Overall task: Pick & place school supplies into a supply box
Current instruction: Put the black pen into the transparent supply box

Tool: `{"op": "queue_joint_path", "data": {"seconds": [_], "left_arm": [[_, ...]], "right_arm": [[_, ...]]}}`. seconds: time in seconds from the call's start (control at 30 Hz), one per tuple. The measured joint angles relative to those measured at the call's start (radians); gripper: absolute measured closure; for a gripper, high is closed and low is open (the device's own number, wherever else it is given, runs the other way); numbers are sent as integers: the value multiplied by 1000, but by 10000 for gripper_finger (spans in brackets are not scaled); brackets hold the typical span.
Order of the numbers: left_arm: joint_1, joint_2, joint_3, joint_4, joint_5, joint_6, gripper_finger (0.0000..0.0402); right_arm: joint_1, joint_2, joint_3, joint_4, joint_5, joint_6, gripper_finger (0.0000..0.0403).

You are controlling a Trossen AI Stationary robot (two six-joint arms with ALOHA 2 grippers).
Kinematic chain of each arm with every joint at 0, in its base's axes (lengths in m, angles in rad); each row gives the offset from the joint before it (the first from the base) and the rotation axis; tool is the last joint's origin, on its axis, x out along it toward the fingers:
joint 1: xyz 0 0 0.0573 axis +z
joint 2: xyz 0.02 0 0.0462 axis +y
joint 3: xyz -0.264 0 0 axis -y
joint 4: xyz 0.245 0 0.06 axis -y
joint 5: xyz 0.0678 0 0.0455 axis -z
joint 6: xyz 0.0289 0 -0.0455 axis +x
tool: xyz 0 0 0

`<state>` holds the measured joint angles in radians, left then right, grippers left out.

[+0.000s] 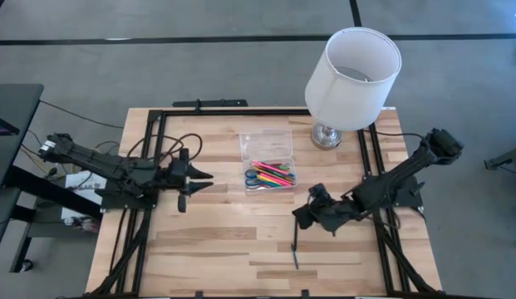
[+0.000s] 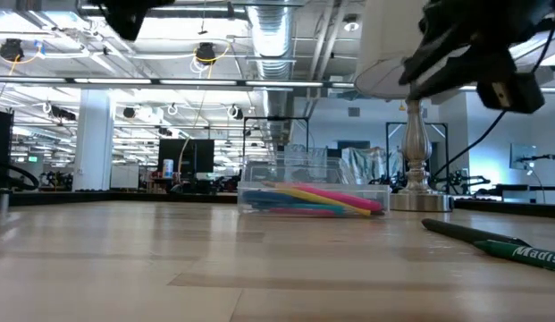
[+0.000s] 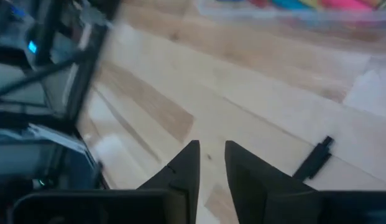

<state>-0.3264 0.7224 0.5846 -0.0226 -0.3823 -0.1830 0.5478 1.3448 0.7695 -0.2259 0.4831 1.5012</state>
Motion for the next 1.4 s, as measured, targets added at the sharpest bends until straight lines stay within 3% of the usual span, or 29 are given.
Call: {"op": "queue_joint_path", "data": {"seconds": [0.2, 0.43, 0.73, 0.93, 1.23, 1.4], "left_arm": [[0, -12, -70, -33, 3, -60, 316], [0, -11, -85, -75, 4, -101, 316], [0, -11, -85, -82, 4, -100, 316], [0, -11, -85, -111, 7, -121, 316], [0, -11, -84, -153, 11, -172, 316], [0, -11, -84, -155, 10, -179, 316]], "right_arm": [[-42, 172, 79, -20, -193, -2, 352], [-38, 320, 240, -315, -269, 184, 366], [-47, 454, 365, -346, -316, 106, 359], [-52, 506, 398, -347, -381, 105, 316], [-53, 501, 398, -425, -410, 202, 216], [-55, 500, 398, -454, -414, 235, 192]]}}
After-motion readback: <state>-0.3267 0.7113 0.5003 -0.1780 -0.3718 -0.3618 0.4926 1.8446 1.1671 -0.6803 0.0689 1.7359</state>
